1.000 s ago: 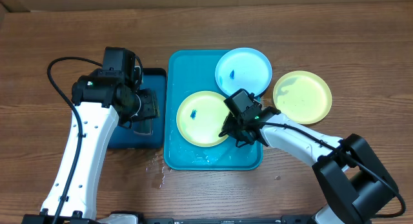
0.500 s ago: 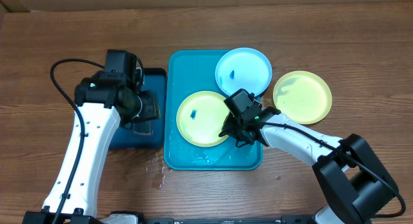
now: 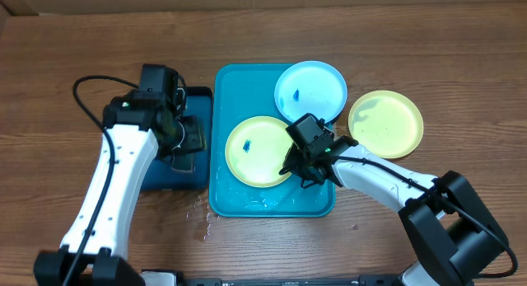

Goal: Clean dirty plates on tray and stack at the side
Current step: 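Grasp the sponge in the water with the left gripper and lift it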

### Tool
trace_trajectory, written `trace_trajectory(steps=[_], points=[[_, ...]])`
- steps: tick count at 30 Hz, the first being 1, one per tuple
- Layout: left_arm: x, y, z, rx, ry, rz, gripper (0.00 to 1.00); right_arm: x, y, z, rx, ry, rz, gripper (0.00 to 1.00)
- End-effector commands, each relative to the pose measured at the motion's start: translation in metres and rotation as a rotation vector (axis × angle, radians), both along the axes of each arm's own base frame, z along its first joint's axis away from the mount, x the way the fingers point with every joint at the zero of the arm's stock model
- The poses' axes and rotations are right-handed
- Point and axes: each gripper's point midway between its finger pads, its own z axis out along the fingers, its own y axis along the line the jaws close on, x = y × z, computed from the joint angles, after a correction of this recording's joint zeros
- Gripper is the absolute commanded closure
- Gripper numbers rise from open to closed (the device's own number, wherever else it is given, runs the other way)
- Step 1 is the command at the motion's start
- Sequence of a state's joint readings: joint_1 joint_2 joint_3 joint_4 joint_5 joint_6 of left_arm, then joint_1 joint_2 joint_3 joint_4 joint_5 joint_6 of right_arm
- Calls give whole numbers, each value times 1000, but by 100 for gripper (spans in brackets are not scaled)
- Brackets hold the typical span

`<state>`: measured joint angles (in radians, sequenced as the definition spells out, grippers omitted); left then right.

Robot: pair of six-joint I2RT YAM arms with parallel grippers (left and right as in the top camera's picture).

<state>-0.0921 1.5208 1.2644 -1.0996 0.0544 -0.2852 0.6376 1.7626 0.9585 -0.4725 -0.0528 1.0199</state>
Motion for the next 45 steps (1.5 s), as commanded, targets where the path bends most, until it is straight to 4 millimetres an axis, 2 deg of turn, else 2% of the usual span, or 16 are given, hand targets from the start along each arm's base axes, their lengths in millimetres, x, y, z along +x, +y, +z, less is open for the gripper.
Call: trace_trajectory(steps=[1,3,7,12,16,20,23,28,33,36,45], points=[[7,1,-8,24,0,-18,40,0,-5,-6,-20,10,-6,96],[16,0,-7,22,-32,-17,41,0,-5,-6,-21,10,-6,96],[24,0,-5,21,-66,-15,51,-1,-5,-6,-23,13,-6,96],[27,18,-15,123,-48,21,50,-1,-5,-6,-22,13,-6,96],[28,24,-36,159,16,39,50,-1,-5,-6,-22,13,-6,96],[29,26,-62,166,86,41,56,-1,-5,-6,-22,13,-6,96],[30,30,-81,168,131,67,51,-1,-5,-6,-22,13,-6,96],[31,34,-105,147,179,88,50,-1,-5,-6,-21,12,-6,96],[34,33,-108,120,176,58,49,0,-5,-6,-20,11,-6,96],[34,32,-108,119,178,42,52,0,-5,-6,-20,10,-6,96],[18,29,-115,105,231,35,51,0,-5,-6,-20,10,-6,96]])
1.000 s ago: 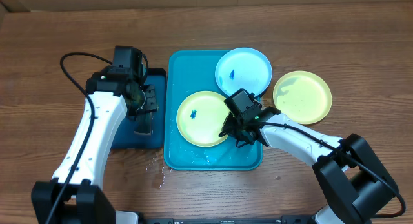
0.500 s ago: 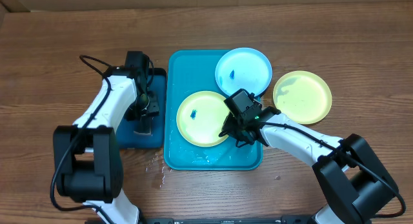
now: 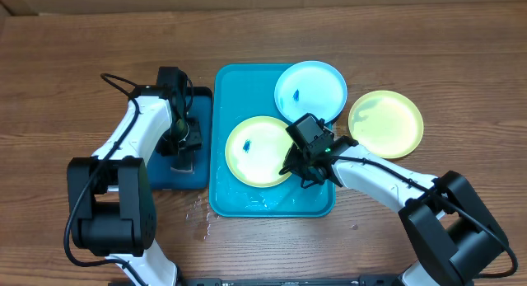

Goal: Clean dirty plates on tray and stack at the side
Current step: 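Grasp the sponge in the water with the left gripper and lift it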

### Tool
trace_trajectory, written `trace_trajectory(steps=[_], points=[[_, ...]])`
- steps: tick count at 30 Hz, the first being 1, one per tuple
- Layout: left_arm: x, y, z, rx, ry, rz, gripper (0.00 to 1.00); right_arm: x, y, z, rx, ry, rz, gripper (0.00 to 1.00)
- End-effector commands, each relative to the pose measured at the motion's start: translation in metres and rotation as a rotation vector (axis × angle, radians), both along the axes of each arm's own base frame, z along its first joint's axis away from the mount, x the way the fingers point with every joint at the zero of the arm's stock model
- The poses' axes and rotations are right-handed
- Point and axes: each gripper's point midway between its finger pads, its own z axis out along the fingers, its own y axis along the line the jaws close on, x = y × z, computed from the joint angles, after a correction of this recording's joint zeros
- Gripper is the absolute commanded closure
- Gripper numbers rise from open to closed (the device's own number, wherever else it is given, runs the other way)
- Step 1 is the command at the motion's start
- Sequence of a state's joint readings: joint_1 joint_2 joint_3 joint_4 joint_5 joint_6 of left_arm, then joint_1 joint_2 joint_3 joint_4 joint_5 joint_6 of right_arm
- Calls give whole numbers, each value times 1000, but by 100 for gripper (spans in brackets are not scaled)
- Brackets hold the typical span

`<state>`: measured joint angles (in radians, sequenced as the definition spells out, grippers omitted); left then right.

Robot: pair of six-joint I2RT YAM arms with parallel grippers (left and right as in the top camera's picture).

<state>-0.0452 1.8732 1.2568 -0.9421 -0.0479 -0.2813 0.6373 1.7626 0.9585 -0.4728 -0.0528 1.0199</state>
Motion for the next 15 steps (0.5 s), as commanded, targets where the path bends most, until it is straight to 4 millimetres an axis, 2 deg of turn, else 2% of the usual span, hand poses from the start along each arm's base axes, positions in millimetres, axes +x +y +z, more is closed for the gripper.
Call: trace_trajectory(steps=[1,5,6,7,9,10,15], points=[[-11,-2,-11,-14,41,-17,51,0,-4,-6,-20,10,-6,96],[-16,-3,-20,-14,43,-18,52,0,-4,-6,-19,9,-6,96],[-16,-3,-22,-14,41,-18,56,0,-4,-6,-19,9,-6,96],[-16,-3,-23,-14,39,-18,62,0,-4,-6,-19,9,-6,96],[-15,-3,-22,-14,37,-25,89,0,-4,-6,-20,10,-6,96],[-14,-2,-20,-14,36,-23,96,0,-4,-6,-20,10,-6,96],[1,2,1,-13,11,-10,96,0,-4,-6,-18,7,-6,96]])
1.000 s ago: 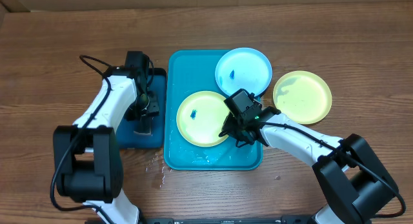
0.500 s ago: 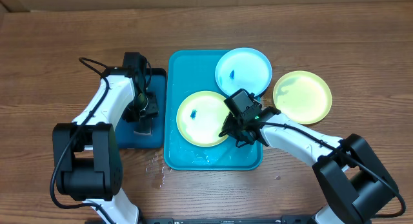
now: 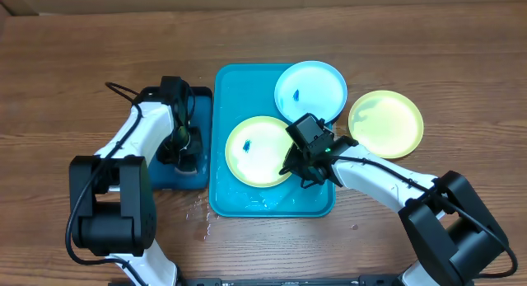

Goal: Clean dirty plates on tray and stack at the side
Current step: 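Grasp the sponge in the water with the left gripper and lift it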

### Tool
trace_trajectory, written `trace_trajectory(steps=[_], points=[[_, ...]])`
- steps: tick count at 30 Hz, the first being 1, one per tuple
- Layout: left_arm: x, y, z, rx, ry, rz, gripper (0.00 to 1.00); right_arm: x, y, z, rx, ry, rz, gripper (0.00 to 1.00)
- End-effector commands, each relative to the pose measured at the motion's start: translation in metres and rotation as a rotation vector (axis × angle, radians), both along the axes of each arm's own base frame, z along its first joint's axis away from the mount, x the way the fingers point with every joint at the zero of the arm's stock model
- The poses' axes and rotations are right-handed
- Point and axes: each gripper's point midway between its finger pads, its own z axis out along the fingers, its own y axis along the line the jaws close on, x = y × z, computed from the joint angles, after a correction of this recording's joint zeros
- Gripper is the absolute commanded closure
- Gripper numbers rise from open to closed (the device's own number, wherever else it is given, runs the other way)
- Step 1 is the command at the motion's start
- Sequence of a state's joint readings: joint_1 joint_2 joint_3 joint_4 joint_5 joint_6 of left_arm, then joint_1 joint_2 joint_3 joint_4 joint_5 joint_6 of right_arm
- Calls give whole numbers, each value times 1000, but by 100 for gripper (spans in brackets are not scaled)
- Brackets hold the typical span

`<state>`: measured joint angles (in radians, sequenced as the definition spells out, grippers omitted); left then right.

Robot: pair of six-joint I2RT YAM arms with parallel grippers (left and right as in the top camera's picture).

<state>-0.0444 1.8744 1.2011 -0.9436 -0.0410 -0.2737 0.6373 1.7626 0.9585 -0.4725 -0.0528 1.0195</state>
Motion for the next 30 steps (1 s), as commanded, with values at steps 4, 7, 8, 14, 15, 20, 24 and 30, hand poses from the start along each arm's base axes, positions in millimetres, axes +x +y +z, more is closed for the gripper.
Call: trace_trajectory(steps=[4,7,8,14,15,20,24,30], points=[[41,11,38,-11,-100,25,96,0,-4,-6,-18,8,-6,96],[51,17,57,-14,-130,42,96,0,-4,-6,-18,8,-6,96],[53,18,62,-13,-139,44,96,0,-4,-6,-18,8,-6,96],[59,14,103,-41,-245,44,96,0,-4,-6,-18,7,-6,84],[57,14,109,-46,-259,43,96,0,-4,-6,-17,7,-6,83],[52,17,137,-18,-325,29,96,0,-4,-6,-17,8,-6,83],[49,18,149,-10,-356,30,96,0,-4,-6,-15,9,-5,82],[42,32,162,71,-376,42,96,0,-3,-6,-22,0,24,89]])
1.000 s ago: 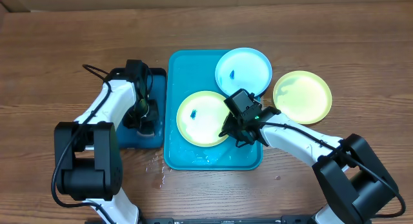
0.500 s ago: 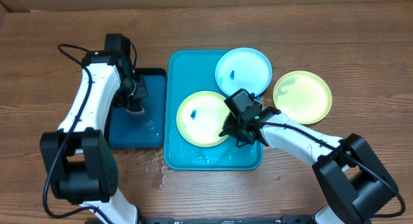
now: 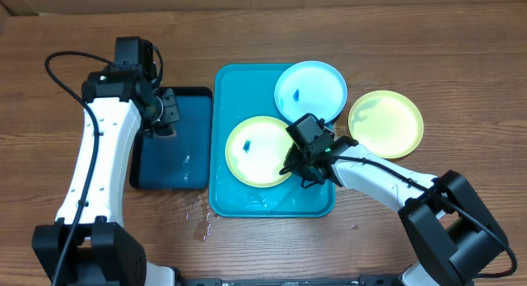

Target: Clean dirty plates on tray and stack at the side

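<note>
A teal tray (image 3: 226, 195) lies mid-table. On it rests a yellow-green plate (image 3: 251, 150) with a small blue stain. A light blue plate (image 3: 317, 92), also stained blue, overlaps the tray's far right corner. Another yellow-green plate (image 3: 385, 124) with a greenish smear lies on the table to the right. My right gripper (image 3: 298, 169) sits at the tray plate's right rim and looks shut on it. My left gripper (image 3: 167, 121) hangs over the far left part of a dark blue tray (image 3: 177, 154). A small dark bit shows at its tips, too small to identify.
The dark blue tray lies directly left of the teal one, with a pale speck on its floor. Water drops wet the wood near the teal tray's front left corner. A cardboard edge runs along the table's far side.
My left gripper was down in the dark blue tray's middle. It is now higher and further back, over the tray's far left part. The right arm and all plates have not moved.
My left gripper hovered over the dark blue tray, then stood lower in its middle at two moments, and now is raised over its far left part. Throughout, my right gripper stayed at the rim of the yellow-green plate on the teal tray.
</note>
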### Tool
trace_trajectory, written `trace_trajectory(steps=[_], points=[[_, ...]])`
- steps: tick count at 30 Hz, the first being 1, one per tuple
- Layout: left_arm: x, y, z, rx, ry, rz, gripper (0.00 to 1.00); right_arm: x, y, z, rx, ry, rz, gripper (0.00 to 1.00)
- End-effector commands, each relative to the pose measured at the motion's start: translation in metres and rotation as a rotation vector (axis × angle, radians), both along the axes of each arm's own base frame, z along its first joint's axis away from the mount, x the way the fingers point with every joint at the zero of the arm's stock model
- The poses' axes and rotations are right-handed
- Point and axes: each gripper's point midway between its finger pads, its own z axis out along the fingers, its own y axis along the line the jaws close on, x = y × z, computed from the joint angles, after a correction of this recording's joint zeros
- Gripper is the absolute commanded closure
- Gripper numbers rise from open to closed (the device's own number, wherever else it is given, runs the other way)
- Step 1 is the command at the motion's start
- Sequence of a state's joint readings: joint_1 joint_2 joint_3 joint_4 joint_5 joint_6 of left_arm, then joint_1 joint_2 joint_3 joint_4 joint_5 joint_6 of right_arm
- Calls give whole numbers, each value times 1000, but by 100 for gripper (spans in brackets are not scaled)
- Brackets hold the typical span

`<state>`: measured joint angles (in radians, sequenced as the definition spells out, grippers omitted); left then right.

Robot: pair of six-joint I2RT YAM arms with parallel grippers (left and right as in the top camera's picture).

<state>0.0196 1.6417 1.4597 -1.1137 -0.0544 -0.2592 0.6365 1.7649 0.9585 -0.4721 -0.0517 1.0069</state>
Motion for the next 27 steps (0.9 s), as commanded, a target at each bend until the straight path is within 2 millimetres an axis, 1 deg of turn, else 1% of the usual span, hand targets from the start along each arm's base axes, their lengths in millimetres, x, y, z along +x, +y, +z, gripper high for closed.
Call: trace_trajectory(steps=[1,3,5,11,13,15,18,20,24,27], points=[[1,10,22,70,-56,-1,96,1,-2,-4,-16,-3,19,89],[1,10,23,78,-56,-19,96,5,1,-3,-12,-30,54,90],[0,9,23,77,-53,-32,96,8,3,-1,-6,-50,73,96],[-1,6,21,84,-39,-102,96,9,3,0,-8,-58,89,96],[-2,2,18,65,-33,-130,96,11,3,1,-6,-61,103,96],[-4,-7,14,26,-25,-171,96,12,1,2,-4,-51,99,96],[-7,-14,6,-6,-16,-208,96,12,-6,4,-1,-24,103,96],[-6,-17,-1,-23,-20,-228,96,12,-6,5,19,-12,125,96],[-2,-31,-18,-86,-46,-288,96,11,-14,3,17,14,107,96],[-1,-34,-29,-101,-53,-296,96,11,-14,3,13,12,119,96]])
